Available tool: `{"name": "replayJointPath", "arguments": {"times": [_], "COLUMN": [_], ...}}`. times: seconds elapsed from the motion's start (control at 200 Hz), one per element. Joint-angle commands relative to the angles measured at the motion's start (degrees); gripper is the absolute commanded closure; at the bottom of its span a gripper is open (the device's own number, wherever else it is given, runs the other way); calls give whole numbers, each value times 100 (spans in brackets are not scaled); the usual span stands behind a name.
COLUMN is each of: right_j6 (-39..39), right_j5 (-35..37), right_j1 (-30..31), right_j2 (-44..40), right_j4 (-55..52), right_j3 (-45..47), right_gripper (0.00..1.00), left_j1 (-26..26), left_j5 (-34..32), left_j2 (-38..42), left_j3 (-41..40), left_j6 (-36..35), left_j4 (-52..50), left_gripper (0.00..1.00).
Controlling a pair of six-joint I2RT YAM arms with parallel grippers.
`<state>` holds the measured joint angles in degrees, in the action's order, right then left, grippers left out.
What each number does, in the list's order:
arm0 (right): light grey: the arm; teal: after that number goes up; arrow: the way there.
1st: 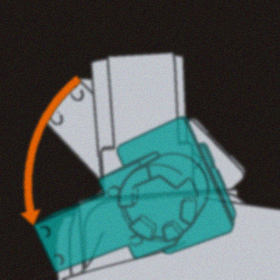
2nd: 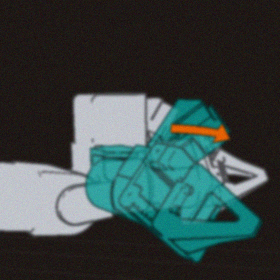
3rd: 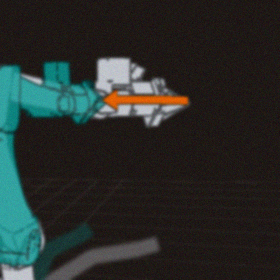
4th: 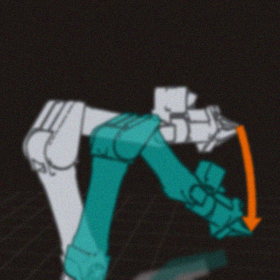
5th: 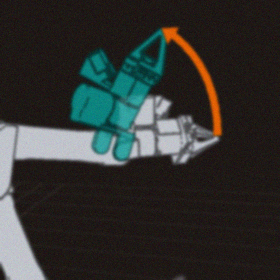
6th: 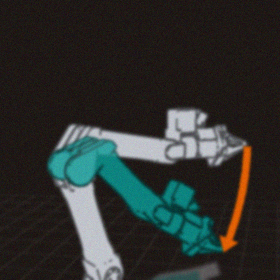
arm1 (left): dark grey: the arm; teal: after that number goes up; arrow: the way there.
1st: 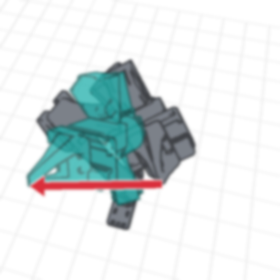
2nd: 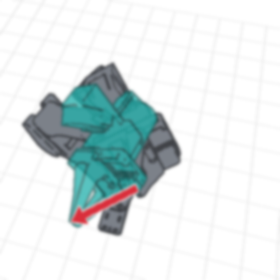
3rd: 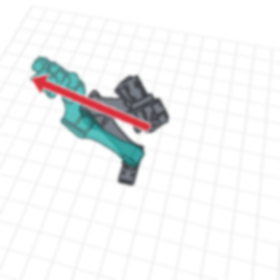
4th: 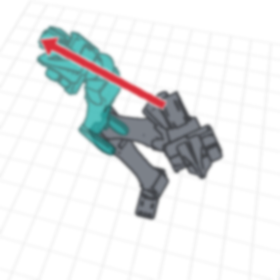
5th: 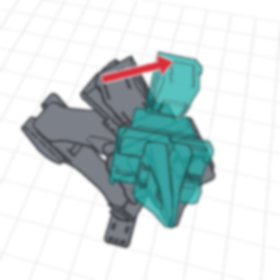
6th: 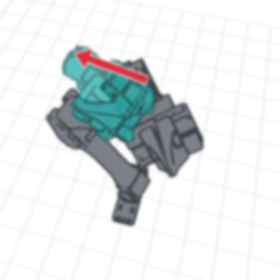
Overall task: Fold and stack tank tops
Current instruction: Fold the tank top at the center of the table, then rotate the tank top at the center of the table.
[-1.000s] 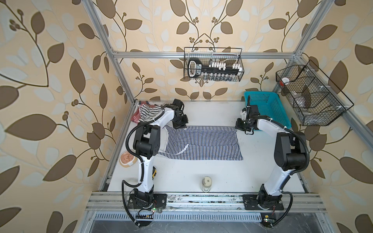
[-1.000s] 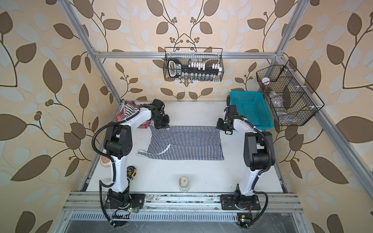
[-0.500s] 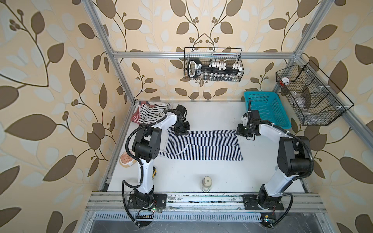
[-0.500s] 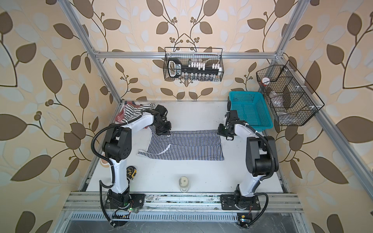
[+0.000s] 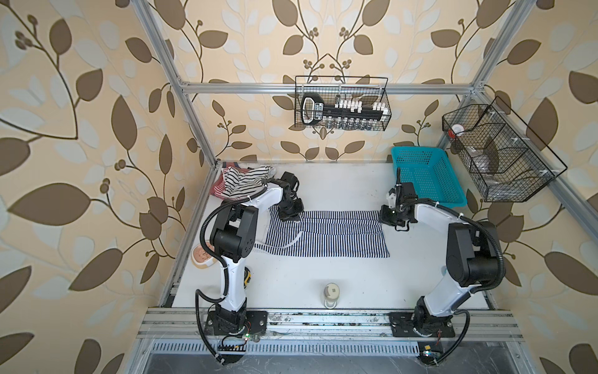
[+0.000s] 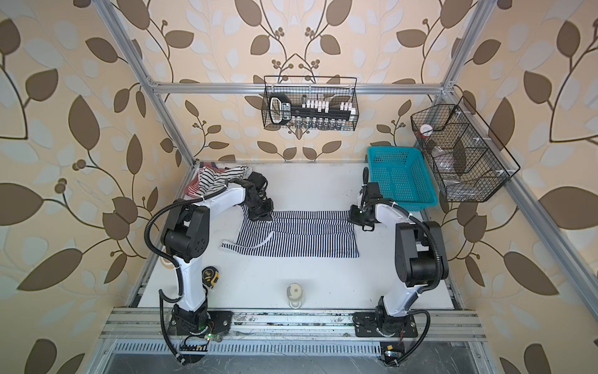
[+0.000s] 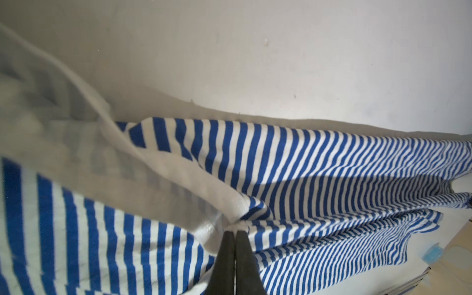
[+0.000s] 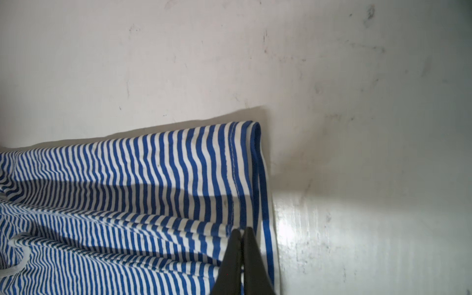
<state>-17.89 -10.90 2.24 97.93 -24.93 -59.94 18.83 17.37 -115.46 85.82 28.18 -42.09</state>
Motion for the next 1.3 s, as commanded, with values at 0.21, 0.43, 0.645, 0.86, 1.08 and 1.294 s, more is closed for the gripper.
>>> {"name": "replayJointPath", "arguments": {"times": [0.21,0.43,0.645,0.86,1.08,1.294], "right_j6": [155,111,181,351,512,440], "right_j5": [661,642,193,-519,-534,-256], "right_j1": [191,237,355,651,940,936], "right_j2": [-544,-741,-19,850,1318,1157], "right_j4": [-810,-870,-744,-721,-880,-1038], "right_j3": [101,-81,-748,-1099,-1228,-696], "right_gripper": [80,78,85,90,93,97], "left_j1": [162,266,259,262,306,330], "left_j5": [-276,-151,-442,-171,-153,-234], "left_j2": [708,1025,74,-757,-857,-1322], "left_j3": [-15,126,1281,1852,1356,1432], "left_j6": [-169,-246,-226,-203,-195,-123], "left_j4": [-595,-744,-972,-1248,-1189,-1278], "left_gripper": [80,59,64,84,96,100]}}
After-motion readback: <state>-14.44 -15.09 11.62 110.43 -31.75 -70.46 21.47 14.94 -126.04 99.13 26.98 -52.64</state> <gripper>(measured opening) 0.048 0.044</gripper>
